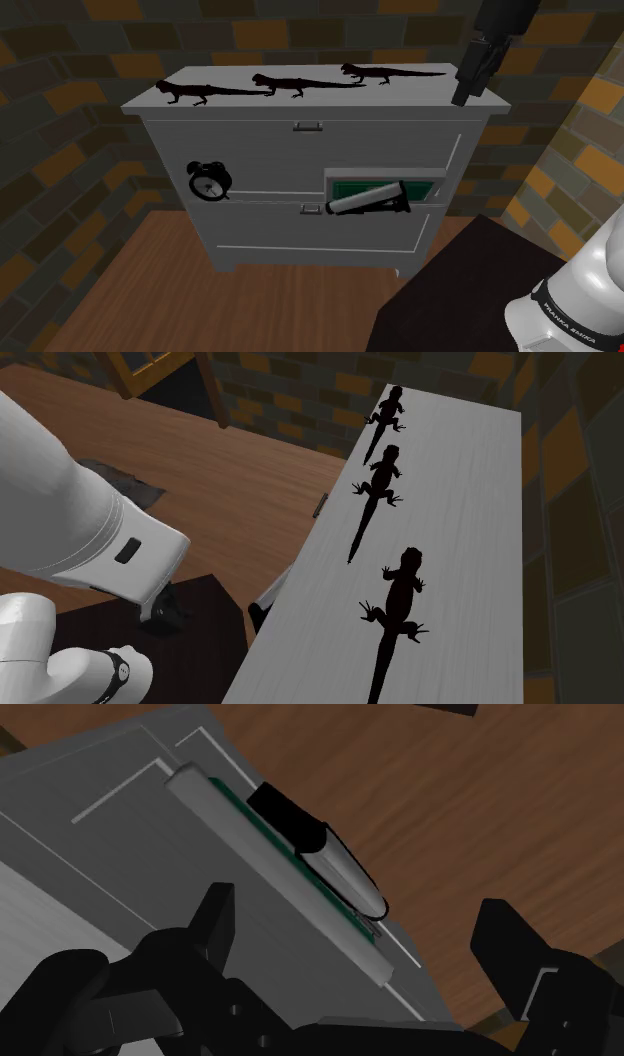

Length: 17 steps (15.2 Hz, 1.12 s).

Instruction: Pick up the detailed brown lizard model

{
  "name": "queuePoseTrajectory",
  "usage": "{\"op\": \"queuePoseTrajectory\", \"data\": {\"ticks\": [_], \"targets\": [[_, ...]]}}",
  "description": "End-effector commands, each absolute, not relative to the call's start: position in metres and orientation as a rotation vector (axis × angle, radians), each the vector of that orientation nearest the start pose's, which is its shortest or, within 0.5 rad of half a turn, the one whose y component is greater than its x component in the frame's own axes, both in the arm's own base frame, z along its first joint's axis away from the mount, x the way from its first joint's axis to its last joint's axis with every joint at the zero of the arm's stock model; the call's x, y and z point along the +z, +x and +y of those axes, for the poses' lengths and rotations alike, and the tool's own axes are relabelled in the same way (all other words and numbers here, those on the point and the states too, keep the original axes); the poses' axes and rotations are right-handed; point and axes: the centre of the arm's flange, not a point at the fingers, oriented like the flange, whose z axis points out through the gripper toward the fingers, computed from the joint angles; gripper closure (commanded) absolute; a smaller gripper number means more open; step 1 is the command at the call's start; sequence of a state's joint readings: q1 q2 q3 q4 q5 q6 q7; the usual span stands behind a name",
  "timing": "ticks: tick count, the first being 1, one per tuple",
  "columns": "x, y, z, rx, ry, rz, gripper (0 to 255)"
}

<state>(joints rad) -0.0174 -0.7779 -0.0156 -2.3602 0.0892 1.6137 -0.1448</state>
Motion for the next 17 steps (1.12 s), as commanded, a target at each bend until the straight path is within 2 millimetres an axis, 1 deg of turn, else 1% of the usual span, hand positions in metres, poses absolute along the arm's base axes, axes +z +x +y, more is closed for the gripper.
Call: {"op": "queuePoseTrajectory", "data": {"ticks": [1,9,17], "targets": [[0.590,0.313,-0.003,-0.061,-3.039,-0.173,0],[0.581,0.405,0.020,-0.164,-3.017,-0.249,0],[0.579,0.497,0.047,-0.266,-2.990,-0.324,0]]}}
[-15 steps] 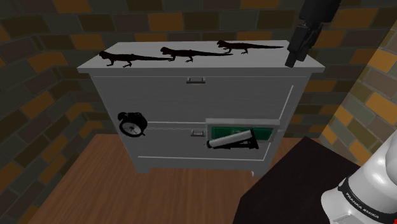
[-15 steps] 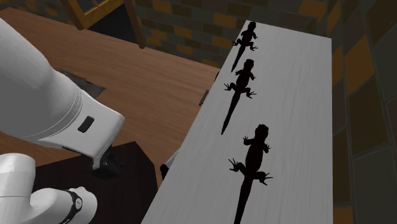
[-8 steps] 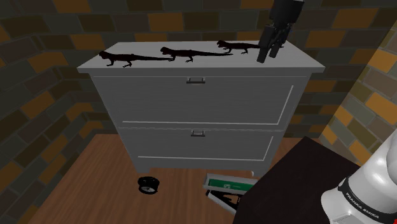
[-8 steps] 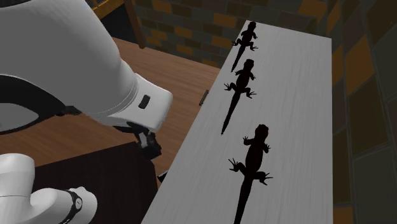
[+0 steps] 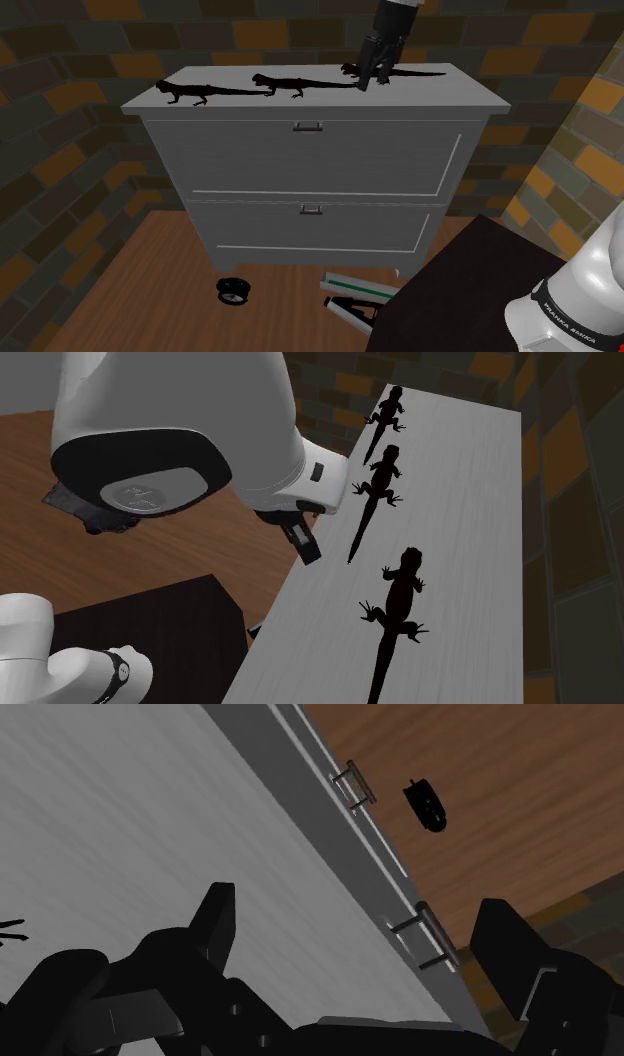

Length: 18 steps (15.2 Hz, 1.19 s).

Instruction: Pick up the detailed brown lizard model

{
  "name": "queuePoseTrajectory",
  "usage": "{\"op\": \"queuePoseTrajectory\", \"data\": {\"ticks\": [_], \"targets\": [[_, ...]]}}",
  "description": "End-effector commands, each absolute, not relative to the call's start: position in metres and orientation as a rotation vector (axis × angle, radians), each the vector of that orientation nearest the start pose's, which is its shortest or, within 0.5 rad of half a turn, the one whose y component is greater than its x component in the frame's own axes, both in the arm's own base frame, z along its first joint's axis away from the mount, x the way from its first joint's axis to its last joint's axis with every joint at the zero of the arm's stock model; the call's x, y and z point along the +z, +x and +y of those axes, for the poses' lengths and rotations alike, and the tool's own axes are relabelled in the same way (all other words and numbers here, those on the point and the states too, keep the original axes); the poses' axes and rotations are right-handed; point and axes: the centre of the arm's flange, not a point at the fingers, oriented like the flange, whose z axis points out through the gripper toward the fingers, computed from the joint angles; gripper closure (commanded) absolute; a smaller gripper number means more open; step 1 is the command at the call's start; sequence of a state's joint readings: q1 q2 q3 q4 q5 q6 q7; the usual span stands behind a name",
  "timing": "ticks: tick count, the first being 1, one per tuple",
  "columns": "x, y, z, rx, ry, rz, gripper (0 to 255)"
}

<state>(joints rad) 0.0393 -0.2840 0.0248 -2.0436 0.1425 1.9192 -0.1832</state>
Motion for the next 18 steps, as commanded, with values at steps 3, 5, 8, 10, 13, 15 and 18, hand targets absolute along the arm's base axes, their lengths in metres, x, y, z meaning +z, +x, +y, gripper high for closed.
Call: {"op": "queuePoseTrajectory", "data": {"ticks": [3,5,8,10,13,15,18], "targets": [[0.580,0.531,0.058,-0.304,-2.978,-0.351,0],[0.581,0.553,0.066,-0.330,-2.970,-0.370,0],[0.583,0.587,0.078,-0.367,-2.957,-0.397,0],[0.585,0.609,0.087,-0.392,-2.948,-0.415,0],[0.589,0.642,0.100,-0.430,-2.935,-0.443,0],[0.585,0.650,0.103,-0.439,-2.931,-0.449,0],[0.569,0.650,0.103,-0.439,-2.931,-0.449,0]]}}
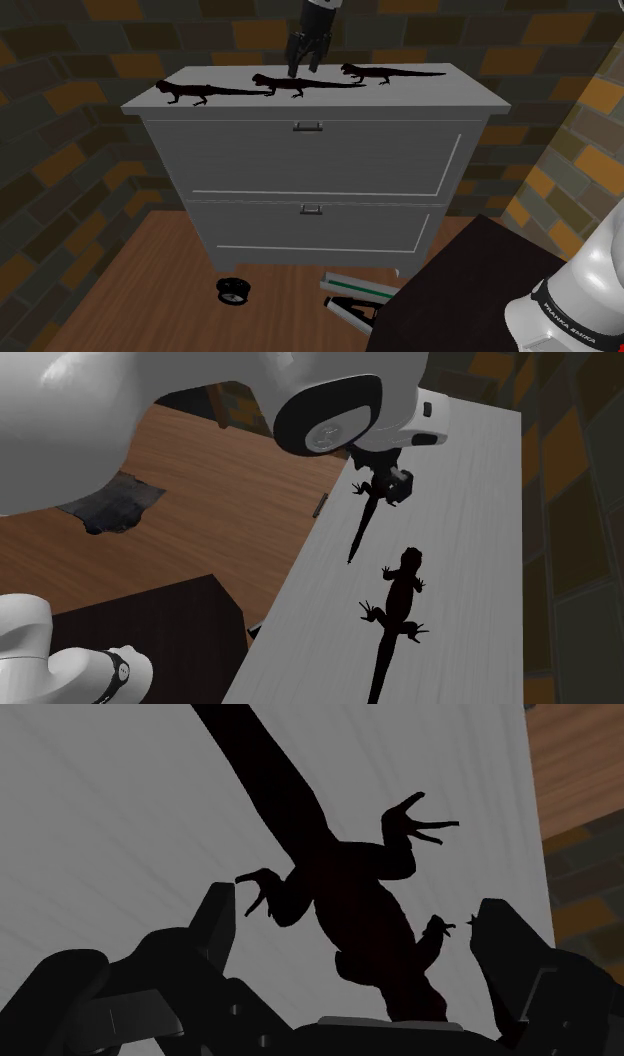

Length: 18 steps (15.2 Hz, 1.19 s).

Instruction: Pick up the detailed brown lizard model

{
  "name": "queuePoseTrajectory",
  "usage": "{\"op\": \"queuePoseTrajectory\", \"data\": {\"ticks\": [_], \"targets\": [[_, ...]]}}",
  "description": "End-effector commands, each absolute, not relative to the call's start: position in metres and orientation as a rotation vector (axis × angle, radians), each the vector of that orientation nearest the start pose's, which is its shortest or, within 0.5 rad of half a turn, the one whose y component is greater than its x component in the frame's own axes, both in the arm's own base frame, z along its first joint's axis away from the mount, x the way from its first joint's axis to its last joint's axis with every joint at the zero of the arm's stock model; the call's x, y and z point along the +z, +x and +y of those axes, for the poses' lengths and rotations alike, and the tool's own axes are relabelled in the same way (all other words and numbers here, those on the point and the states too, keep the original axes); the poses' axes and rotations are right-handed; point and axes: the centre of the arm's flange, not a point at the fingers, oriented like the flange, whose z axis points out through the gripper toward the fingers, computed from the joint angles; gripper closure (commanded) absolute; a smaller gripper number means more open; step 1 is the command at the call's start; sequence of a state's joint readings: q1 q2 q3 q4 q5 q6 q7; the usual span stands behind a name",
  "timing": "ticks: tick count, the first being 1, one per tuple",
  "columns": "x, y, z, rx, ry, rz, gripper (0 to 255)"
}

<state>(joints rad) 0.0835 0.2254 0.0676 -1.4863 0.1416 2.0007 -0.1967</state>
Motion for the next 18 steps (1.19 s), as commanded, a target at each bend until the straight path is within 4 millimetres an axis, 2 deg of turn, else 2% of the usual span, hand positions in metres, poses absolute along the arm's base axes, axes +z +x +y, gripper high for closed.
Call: {"op": "queuePoseTrajectory", "data": {"ticks": [1,5,6,15,18], "targets": [[0.564,0.650,0.103,-0.439,-2.931,-0.449,0],[0.550,0.650,0.103,-0.439,-2.931,-0.449,0],[0.550,0.650,0.103,-0.439,-2.931,-0.449,255],[0.550,0.650,0.103,-0.439,-2.931,-0.449,255],[0.566,0.650,0.103,-0.439,-2.931,-0.449,255]]}}
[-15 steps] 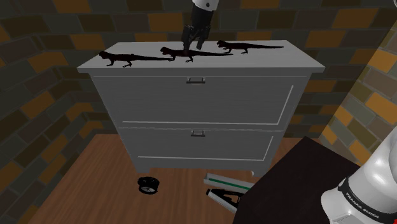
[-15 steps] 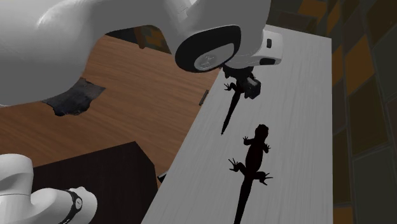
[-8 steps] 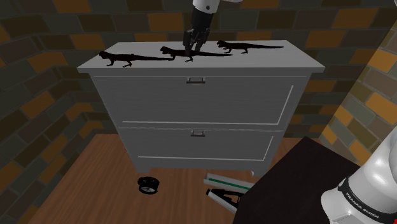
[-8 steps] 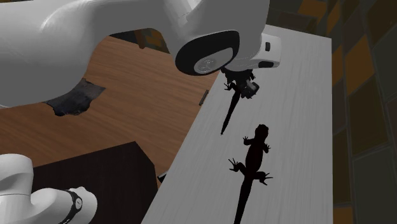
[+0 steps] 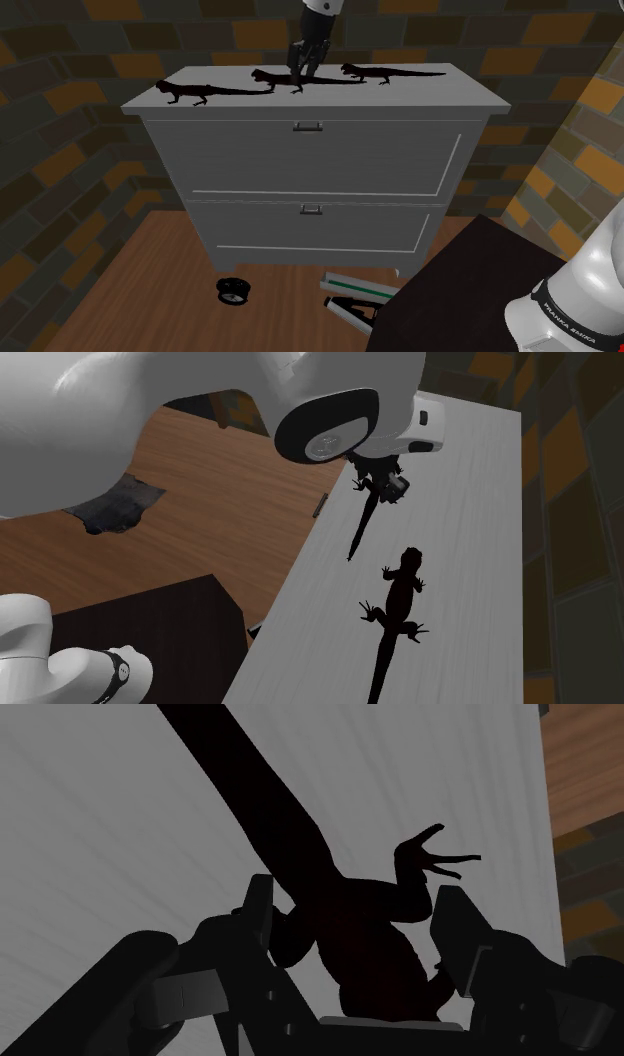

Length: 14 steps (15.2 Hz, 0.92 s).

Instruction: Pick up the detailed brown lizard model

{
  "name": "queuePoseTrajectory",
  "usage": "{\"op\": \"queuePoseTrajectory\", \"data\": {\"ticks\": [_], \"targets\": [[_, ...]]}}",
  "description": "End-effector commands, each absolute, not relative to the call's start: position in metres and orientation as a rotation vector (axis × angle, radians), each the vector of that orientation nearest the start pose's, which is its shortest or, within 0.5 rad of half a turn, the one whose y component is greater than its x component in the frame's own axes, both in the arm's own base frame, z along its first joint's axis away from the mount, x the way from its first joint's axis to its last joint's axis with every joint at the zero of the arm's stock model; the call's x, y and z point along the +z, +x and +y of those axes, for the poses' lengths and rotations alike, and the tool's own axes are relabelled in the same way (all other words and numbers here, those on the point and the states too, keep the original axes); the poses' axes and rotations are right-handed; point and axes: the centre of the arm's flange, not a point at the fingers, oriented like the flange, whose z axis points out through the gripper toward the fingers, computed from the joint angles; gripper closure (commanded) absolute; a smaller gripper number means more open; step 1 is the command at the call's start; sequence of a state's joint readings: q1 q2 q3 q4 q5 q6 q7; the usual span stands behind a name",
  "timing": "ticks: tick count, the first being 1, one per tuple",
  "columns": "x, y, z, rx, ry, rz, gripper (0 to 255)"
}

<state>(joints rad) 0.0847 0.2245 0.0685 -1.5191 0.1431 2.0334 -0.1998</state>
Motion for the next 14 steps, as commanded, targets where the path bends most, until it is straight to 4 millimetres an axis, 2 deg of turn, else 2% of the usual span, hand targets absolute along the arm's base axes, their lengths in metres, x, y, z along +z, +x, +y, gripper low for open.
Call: {"op": "queuePoseTrajectory", "data": {"ticks": [1,12,14], "targets": [[0.572,0.650,0.103,-0.439,-2.931,-0.449,255],[0.630,0.650,0.103,-0.439,-2.931,-0.449,255],[0.630,0.650,0.103,-0.439,-2.931,-0.449,255]]}}
